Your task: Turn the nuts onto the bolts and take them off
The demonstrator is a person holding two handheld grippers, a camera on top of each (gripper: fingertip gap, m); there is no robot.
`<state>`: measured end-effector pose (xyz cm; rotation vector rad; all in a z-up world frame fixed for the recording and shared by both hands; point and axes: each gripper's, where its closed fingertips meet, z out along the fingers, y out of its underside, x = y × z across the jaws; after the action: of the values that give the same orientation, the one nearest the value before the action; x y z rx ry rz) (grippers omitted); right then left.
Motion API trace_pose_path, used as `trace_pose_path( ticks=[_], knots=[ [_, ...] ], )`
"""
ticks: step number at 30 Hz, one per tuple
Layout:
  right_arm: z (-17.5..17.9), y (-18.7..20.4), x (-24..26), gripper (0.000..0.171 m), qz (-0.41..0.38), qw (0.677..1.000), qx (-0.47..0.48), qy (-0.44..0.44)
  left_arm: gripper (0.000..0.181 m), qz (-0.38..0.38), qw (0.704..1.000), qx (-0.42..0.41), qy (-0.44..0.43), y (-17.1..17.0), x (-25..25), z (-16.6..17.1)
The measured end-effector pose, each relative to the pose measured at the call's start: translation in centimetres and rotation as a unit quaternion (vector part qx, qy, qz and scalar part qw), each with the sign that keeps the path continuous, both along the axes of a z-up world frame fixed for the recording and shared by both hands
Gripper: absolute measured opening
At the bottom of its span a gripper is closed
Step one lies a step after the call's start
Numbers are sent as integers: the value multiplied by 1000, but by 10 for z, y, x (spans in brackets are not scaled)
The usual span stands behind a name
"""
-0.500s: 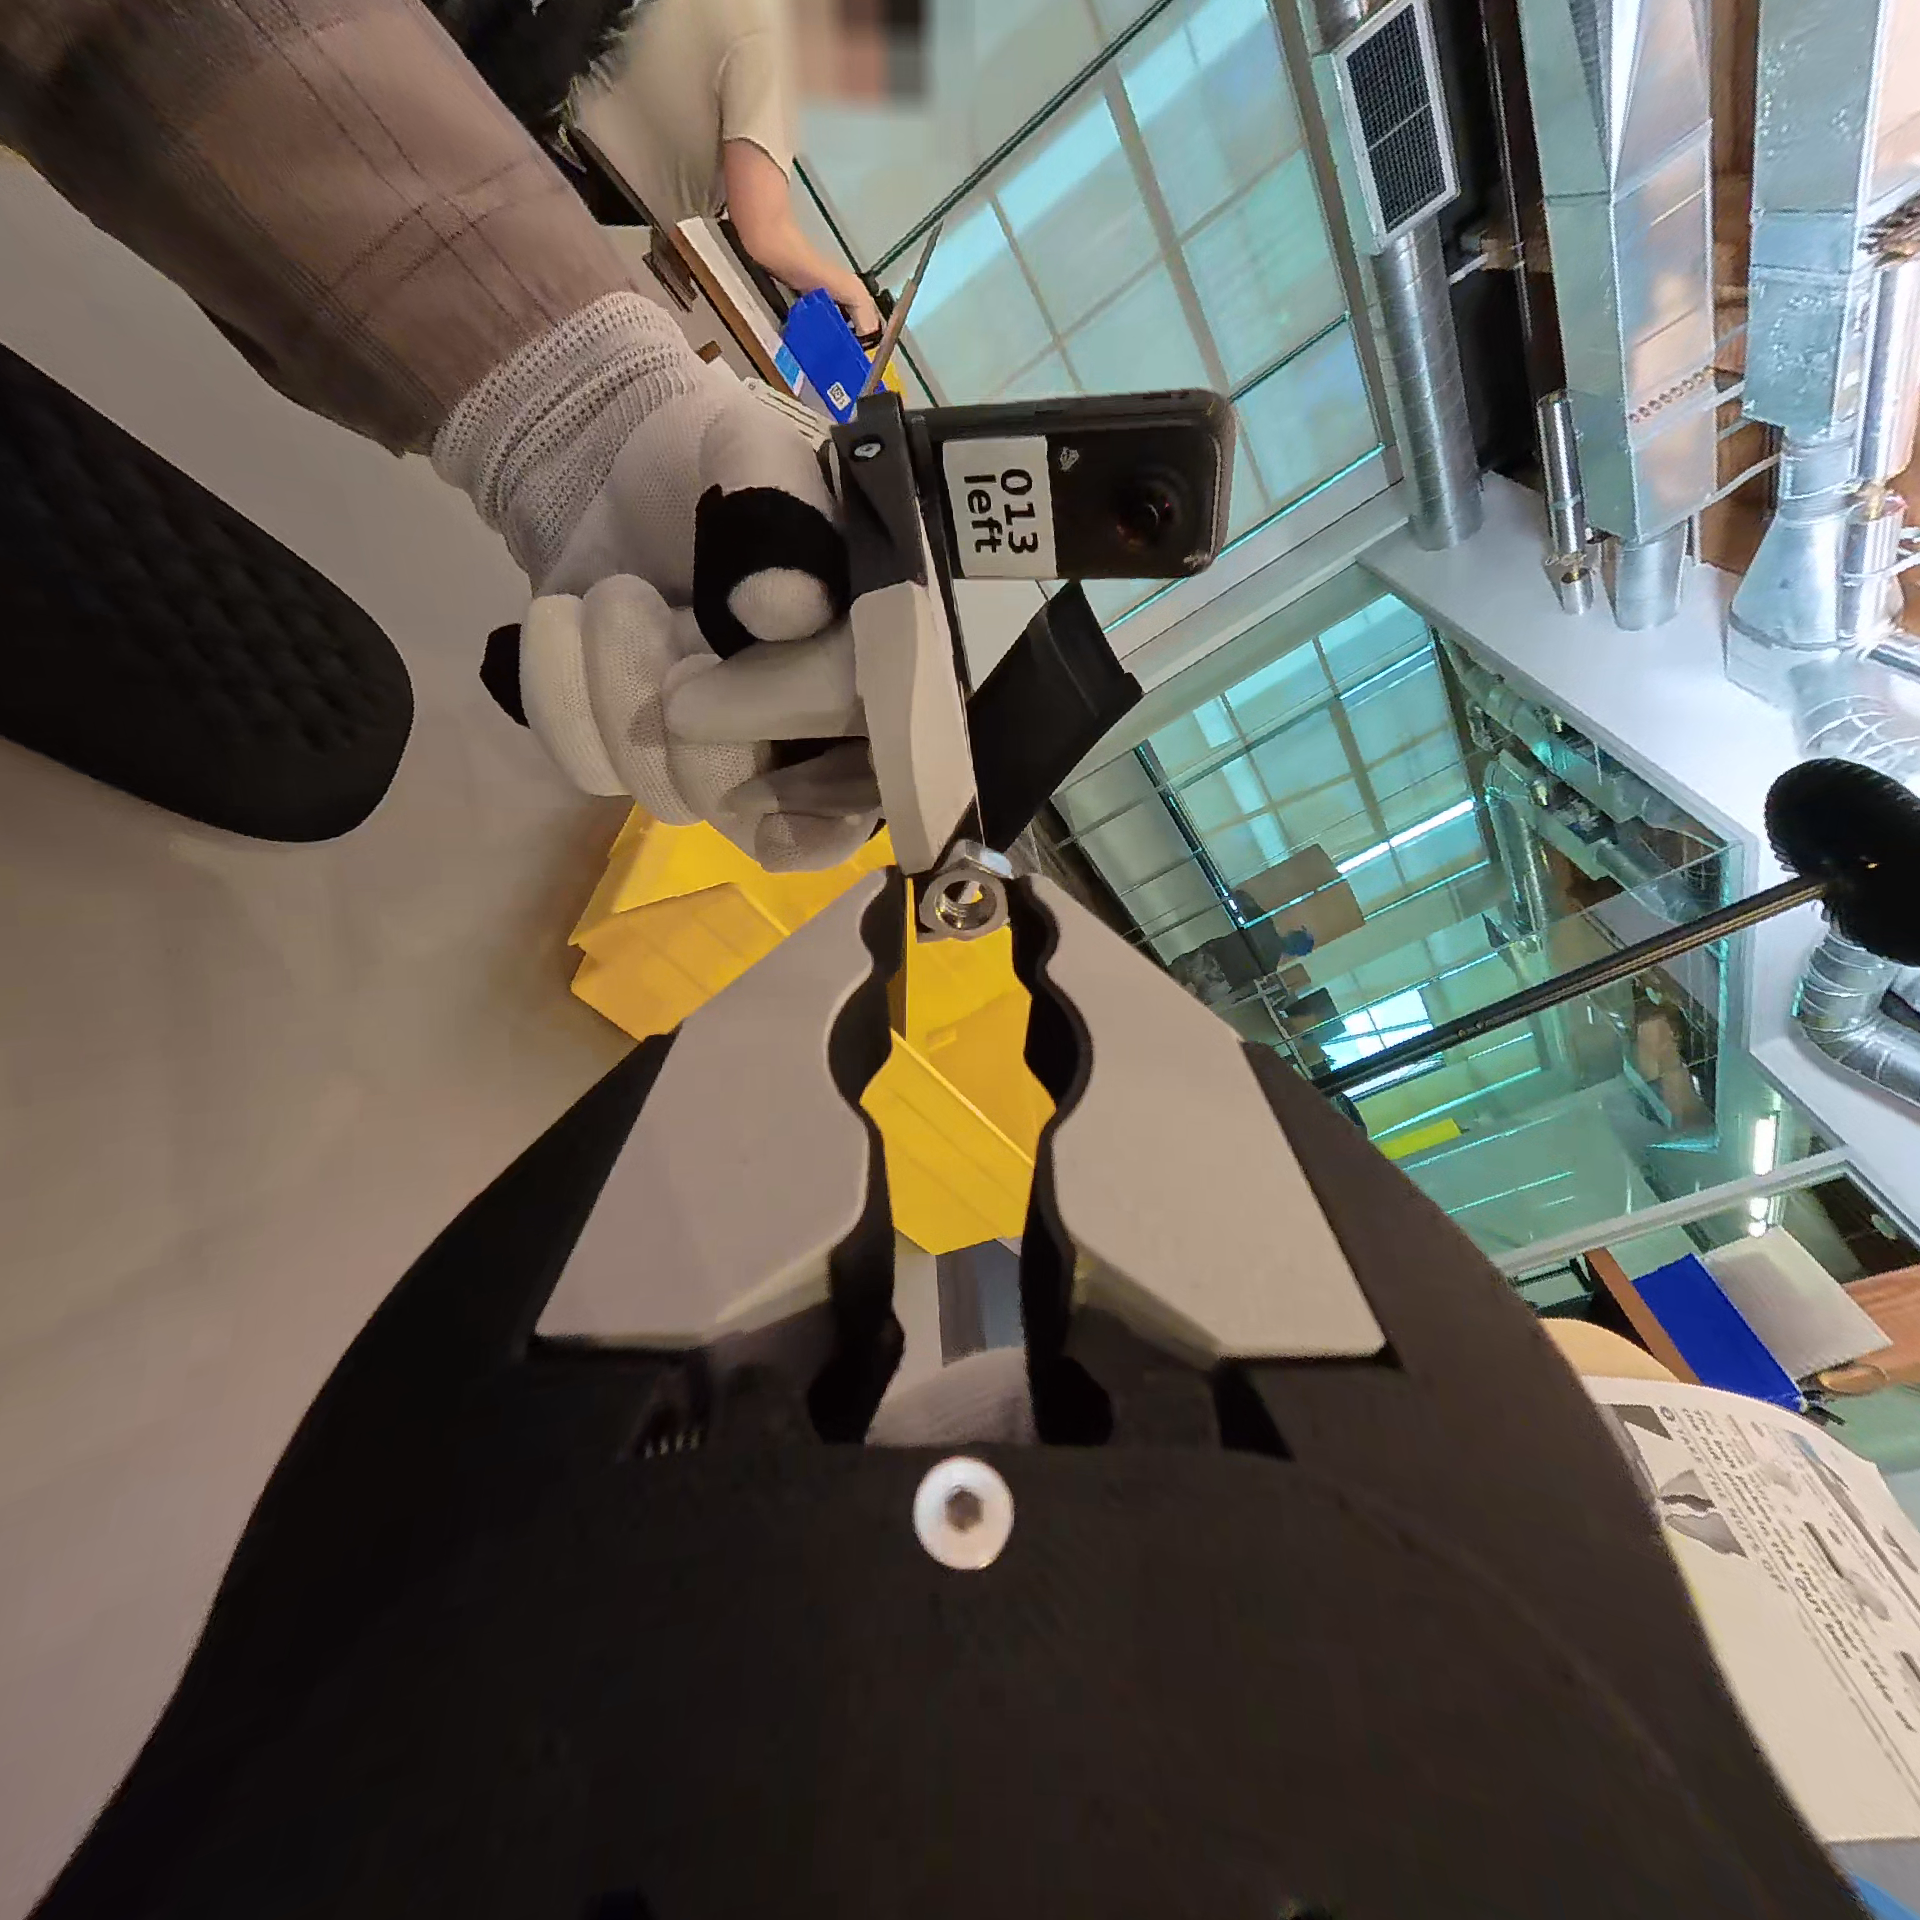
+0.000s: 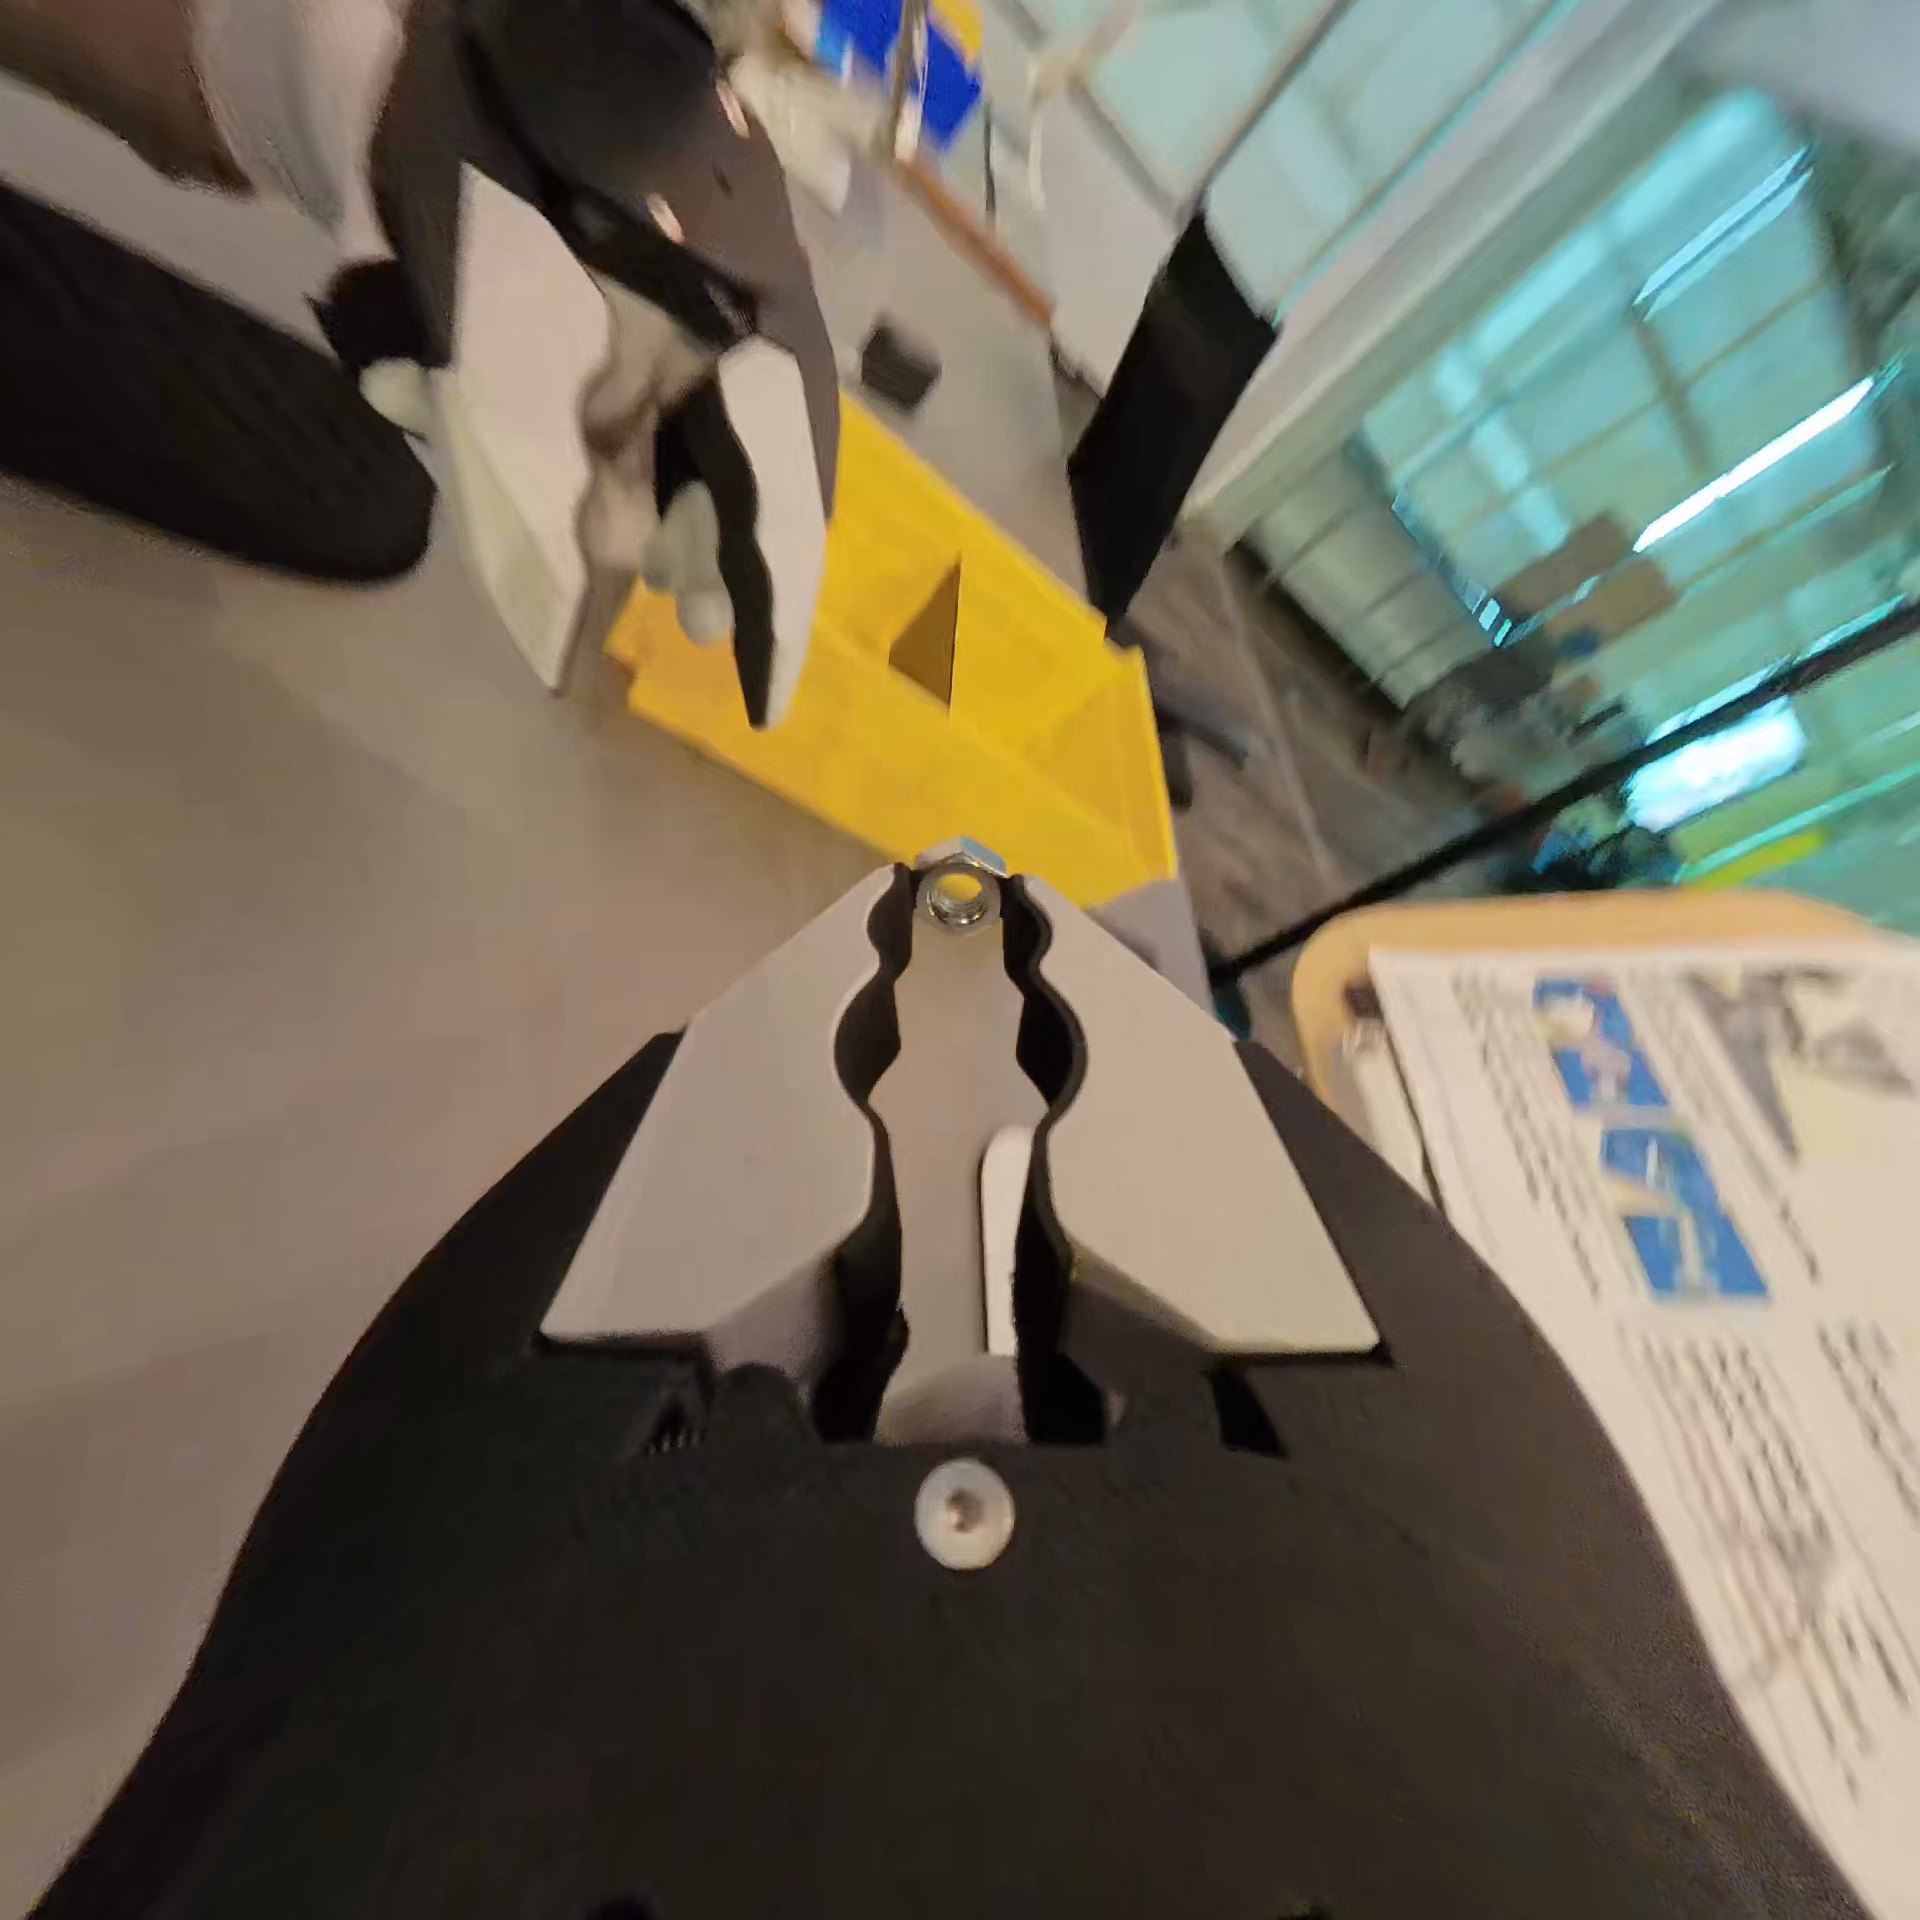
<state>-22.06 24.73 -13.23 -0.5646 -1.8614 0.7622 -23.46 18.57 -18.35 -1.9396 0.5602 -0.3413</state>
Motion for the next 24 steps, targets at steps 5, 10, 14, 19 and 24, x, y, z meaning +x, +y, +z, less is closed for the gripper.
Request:
trace_pose_path(
  ticks=[5, 10, 14, 19, 24],
  knots=[
    [-73, 53, 39, 15, -60, 975, -16, -213, 53, 30, 994, -52, 93, 37, 7, -65],
    [-154, 52, 70, 15, -62, 909, -29, -412, 53, 49, 989, -83, 110, 61, -1, -97],
    [-197, 46, 80, 15, -61, 862, -28, -502, 52, 54, 987, -89, 124, 63, -7, -102],
    [-198, 39, 78, 15, -58, 857, -41, -510, 52, 57, 987, -91, 118, 58, -9, -105],
    [-197, 37, 77, 22, -58, 857, -45, -509, 53, 62, 987, -90, 118, 53, -13, -106]
  ],
)
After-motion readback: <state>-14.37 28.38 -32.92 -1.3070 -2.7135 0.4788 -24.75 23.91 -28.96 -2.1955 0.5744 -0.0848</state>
